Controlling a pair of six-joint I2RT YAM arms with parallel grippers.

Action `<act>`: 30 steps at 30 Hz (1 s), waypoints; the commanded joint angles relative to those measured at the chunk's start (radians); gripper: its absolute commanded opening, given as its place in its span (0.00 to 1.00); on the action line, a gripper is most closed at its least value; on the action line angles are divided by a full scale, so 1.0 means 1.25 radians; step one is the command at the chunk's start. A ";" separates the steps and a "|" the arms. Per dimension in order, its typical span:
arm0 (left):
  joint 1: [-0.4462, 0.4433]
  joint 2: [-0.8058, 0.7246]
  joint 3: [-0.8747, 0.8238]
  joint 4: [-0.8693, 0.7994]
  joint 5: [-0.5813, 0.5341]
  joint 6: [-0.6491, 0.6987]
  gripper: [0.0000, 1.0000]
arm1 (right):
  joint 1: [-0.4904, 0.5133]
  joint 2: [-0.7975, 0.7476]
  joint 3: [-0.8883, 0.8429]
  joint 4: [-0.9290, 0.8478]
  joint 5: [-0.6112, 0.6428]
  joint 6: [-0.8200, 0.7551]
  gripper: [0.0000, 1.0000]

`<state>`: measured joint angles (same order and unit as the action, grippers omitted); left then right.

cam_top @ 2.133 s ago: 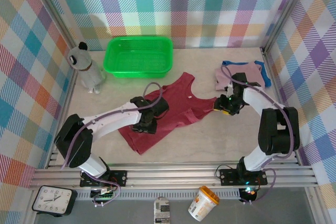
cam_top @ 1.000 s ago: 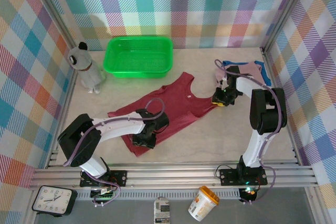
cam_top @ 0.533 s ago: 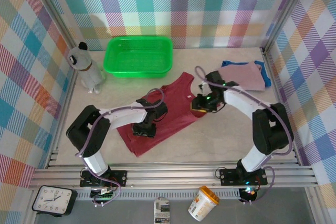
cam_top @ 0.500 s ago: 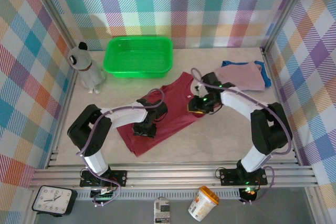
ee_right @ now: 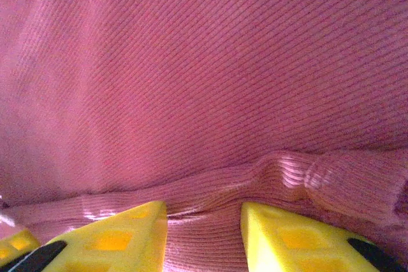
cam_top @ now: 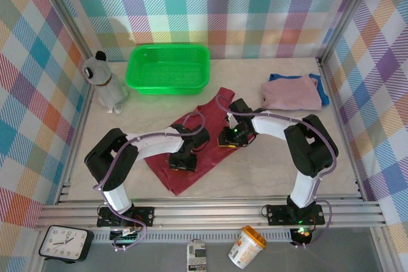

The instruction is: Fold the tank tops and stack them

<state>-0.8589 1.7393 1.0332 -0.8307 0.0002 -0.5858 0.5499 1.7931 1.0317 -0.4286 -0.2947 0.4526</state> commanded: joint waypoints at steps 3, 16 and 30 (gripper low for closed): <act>-0.053 0.045 0.009 0.054 0.090 -0.040 0.49 | -0.014 -0.049 -0.099 -0.089 0.070 0.005 0.38; 0.052 -0.126 0.039 -0.105 -0.018 0.011 0.51 | -0.058 -0.167 -0.055 -0.043 -0.004 -0.041 0.45; 0.542 -0.224 -0.094 0.099 0.064 0.130 0.50 | -0.035 0.087 0.283 -0.039 0.062 -0.153 0.51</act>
<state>-0.2153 1.4342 0.9184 -0.7860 0.0189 -0.4736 0.4839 1.8523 1.3266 -0.4641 -0.2424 0.3199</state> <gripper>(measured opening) 0.497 0.512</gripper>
